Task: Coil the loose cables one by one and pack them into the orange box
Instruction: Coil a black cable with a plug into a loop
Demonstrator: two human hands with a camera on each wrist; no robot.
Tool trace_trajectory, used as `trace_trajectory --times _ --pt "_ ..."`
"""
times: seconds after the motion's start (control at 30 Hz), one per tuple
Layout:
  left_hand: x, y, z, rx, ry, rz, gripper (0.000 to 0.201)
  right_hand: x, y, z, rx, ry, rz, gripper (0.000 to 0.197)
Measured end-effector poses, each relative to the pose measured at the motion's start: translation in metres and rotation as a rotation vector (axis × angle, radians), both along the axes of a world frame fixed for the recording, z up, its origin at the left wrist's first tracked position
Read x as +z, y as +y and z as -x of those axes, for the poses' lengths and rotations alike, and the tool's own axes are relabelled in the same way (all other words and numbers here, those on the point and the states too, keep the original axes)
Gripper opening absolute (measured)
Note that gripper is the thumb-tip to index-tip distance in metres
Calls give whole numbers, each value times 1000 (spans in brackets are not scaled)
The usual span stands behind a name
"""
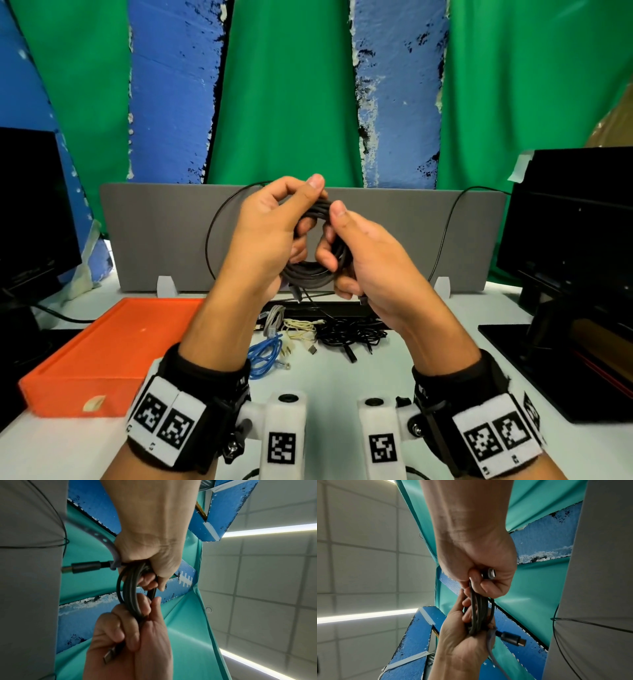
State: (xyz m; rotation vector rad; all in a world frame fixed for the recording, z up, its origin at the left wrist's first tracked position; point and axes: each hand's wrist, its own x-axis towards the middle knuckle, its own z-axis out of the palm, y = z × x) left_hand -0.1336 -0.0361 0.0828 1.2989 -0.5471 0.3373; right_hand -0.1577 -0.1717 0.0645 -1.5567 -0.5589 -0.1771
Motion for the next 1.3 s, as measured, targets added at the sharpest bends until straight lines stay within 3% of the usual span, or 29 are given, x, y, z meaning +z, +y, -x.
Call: trace_trajectory --times 0.1,0.23,0.3,0.4,0.47,0.57,0.67,0.73,0.83,1.03,1.13,1.23,1.3 --pt "-2 -5 -1 91 42 0 27 1 -5 -1 -39 -44 149 43" --pt "-4 -9 -1 162 46 -27 34 -7 3 -9 -294 -258 317 35" --pt "-3 -8 -1 175 52 -19 31 -10 9 -11 -310 -272 237 38" --pt "-1 -6 2 171 56 -13 21 -9 14 -10 -156 -201 102 40" --pt "0 -7 4 160 23 -38 29 -7 12 -9 -110 -211 52 37" --pt "2 -4 7 194 -99 -191 43 -5 9 -11 -198 -273 88 37" --pt "4 9 10 306 -206 -484 46 -2 3 -10 -272 -308 143 33" --pt "6 21 10 329 -171 -603 41 -1 -3 -10 -291 -302 155 33" --pt "9 33 10 225 -39 -677 30 -1 -5 -11 -325 -305 230 30" --pt "8 45 3 285 1 -663 9 -5 -3 -12 -531 -418 428 25" --pt "10 47 3 131 46 -512 5 -5 -3 -10 -599 -463 482 28" --pt "11 43 5 -60 52 -377 21 -3 -5 -11 -598 -456 439 25" --pt "10 36 5 -54 9 -381 21 -3 -7 -14 -554 -418 380 27"
